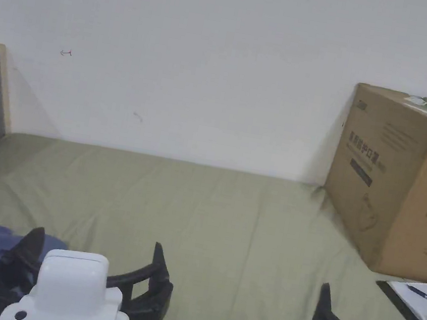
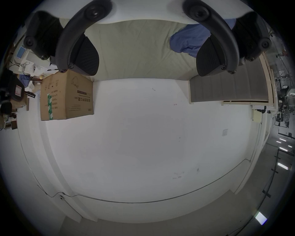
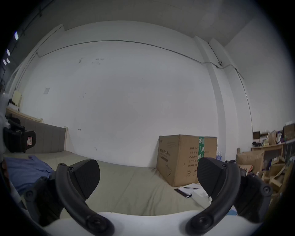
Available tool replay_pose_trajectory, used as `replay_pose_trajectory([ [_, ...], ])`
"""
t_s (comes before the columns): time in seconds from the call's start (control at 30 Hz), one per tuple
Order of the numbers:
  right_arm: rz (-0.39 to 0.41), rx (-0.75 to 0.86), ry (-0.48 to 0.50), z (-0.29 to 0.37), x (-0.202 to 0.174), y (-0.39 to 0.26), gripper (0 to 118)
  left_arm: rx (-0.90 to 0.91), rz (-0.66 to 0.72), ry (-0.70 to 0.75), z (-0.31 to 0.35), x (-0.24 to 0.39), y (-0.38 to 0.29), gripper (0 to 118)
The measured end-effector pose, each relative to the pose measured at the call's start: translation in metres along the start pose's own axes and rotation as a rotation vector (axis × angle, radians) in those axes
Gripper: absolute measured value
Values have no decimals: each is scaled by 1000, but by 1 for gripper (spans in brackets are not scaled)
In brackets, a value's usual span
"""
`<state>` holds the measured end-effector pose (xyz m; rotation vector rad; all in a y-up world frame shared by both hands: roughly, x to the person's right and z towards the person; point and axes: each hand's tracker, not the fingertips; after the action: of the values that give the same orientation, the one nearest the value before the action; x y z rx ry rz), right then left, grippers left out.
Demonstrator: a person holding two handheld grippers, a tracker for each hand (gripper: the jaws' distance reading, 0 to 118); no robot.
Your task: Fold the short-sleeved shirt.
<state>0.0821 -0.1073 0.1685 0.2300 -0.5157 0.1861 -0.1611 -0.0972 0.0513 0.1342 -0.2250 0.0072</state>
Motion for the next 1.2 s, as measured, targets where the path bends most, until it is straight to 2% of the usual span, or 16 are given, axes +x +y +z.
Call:
replay_pose_trajectory([
  [0.17,-18,-59,34,-1,-2,-7,118,-3,-41,2,-2,0,0,118],
  [0.53,-65,-120,35,-5,-2,-8,118,8,-114,-34,-1,4,-1,118],
  [0.8,-61,-120,38,-7,-1,-7,118,-55,-92,-37,-5,2,-5,118],
  [1.2,-97,-164,50,-13,3,-10,118,-76,-78,-32,-9,-1,-6,118],
])
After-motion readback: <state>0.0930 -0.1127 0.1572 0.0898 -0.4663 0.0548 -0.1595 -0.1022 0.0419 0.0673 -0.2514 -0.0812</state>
